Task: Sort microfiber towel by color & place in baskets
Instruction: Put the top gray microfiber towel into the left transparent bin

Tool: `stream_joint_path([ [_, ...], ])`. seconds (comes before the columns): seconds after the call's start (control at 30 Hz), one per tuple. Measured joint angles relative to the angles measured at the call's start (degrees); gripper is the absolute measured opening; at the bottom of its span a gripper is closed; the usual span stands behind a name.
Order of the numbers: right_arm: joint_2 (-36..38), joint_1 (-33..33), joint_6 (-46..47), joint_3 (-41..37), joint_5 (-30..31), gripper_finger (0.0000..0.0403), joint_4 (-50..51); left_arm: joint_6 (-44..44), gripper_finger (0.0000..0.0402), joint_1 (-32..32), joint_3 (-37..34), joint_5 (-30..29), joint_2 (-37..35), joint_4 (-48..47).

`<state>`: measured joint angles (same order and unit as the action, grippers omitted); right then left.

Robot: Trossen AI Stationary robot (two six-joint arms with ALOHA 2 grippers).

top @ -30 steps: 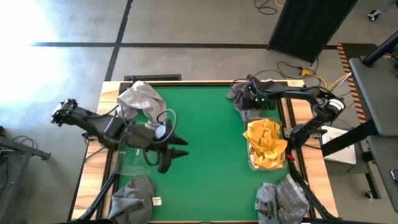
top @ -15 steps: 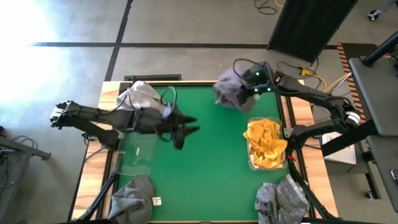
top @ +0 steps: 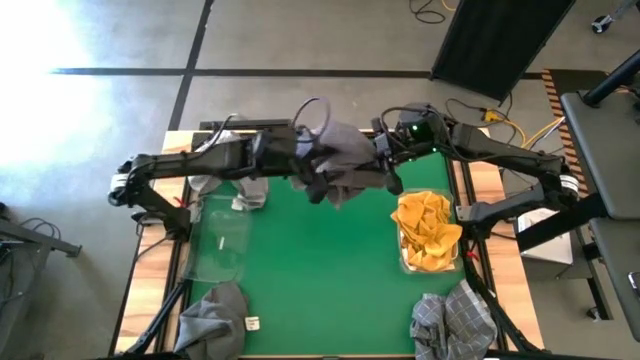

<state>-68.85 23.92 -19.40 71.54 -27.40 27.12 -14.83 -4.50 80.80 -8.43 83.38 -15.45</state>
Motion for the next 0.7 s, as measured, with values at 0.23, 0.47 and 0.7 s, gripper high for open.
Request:
stream_joint_path([
  [0.23,-2.26,-1.89,-0.10,2.06,0.60,0.0024,0.49,14.52,0.0317,-2.28,13.39,-3.87,9.42,-10.39],
  [0.47,-3.60,-2.01,8.54,4.72,-2.10,0.0023,1.18,22.58,0.0320,-2.93,28.60,-7.09,16.79,-26.49],
  [0.7,-3.60,-2.27,6.72,8.26,-3.10,0.0023,3.29,24.48,0.0298,-5.30,37.41,1.76,21.99,-35.20],
])
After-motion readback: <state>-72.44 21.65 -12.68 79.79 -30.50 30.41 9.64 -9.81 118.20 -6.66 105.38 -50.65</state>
